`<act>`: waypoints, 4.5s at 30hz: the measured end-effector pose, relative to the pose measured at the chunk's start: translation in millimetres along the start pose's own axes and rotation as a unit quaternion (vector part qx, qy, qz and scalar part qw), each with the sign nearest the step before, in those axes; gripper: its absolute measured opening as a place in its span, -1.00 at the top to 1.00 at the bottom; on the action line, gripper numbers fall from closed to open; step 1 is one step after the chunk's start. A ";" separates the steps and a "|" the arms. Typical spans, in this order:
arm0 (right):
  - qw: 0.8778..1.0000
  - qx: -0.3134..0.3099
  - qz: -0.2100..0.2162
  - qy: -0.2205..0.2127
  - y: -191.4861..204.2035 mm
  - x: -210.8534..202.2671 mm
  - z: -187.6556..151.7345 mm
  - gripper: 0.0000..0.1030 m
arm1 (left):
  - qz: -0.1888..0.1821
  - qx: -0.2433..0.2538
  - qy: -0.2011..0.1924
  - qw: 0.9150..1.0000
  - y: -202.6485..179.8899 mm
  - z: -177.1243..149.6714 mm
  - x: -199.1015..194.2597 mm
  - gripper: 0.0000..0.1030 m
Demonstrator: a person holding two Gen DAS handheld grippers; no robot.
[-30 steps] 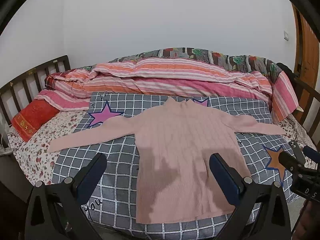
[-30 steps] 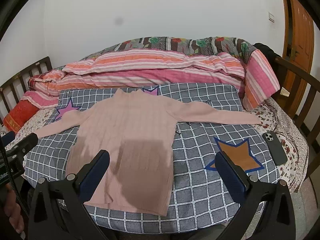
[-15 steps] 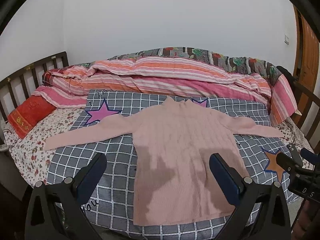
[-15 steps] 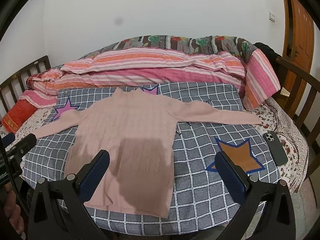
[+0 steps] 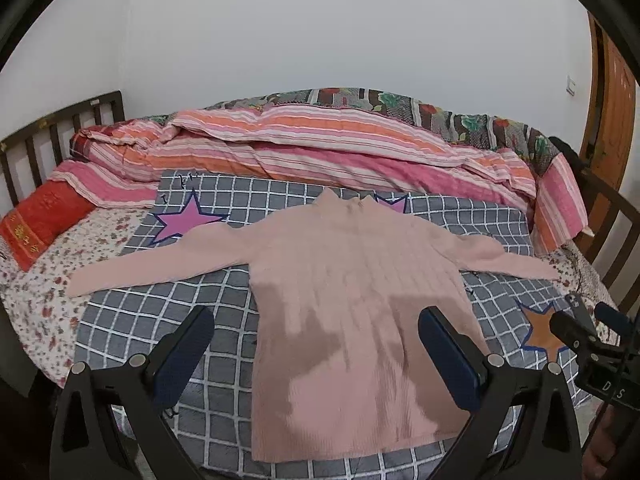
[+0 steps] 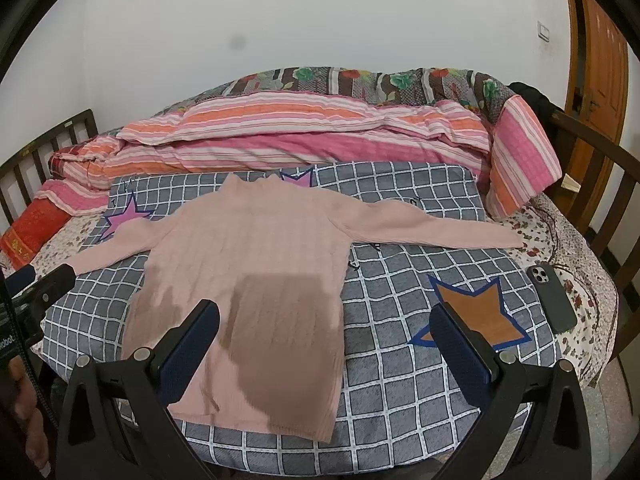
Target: Fold small clothes
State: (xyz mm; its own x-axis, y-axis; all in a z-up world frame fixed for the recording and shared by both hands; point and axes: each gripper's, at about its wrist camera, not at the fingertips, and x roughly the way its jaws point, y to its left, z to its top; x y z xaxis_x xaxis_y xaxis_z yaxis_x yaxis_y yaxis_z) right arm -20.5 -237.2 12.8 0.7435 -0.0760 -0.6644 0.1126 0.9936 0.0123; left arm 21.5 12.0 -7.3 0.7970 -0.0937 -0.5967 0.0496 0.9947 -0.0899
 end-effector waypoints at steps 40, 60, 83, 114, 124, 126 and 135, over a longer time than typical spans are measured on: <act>0.996 0.036 0.074 0.023 37.8 229.0 56.1 -0.91 | 0.258 -0.244 0.032 0.934 366.0 -9.3 195.6 0.86; 0.993 0.096 0.066 0.001 -73.9 206.6 45.8 -0.91 | 0.000 -0.005 -0.062 0.998 10.2 152.0 212.7 0.87; 0.986 0.132 0.104 0.010 -107.7 225.7 38.3 -0.56 | -0.076 0.006 0.032 0.997 -70.5 57.3 255.3 -0.44; 0.988 0.114 0.070 0.075 -86.1 284.8 51.9 0.39 | 0.016 0.028 0.101 0.994 33.9 26.6 298.0 -0.58; 0.984 0.155 -0.062 0.063 -244.7 264.1 36.4 -0.12 | 0.017 0.023 0.108 0.994 39.3 27.0 301.0 -0.74; 0.980 0.172 -0.054 0.081 -267.0 279.4 27.7 -0.12 | 0.019 0.025 0.109 0.994 38.6 26.9 301.2 -0.74; 0.965 0.234 -0.026 0.117 -308.5 323.0 42.0 -0.19 | 0.011 0.020 0.110 0.994 42.8 27.6 303.0 -0.77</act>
State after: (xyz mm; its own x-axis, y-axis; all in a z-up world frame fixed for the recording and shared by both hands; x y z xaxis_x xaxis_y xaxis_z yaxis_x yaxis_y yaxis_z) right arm 212.5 -571.8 -174.2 0.5658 -0.0486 -0.8231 0.4707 0.8386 0.2741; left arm 281.7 27.3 -169.9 0.6477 -0.0740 -0.7583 0.0609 0.9971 -0.0453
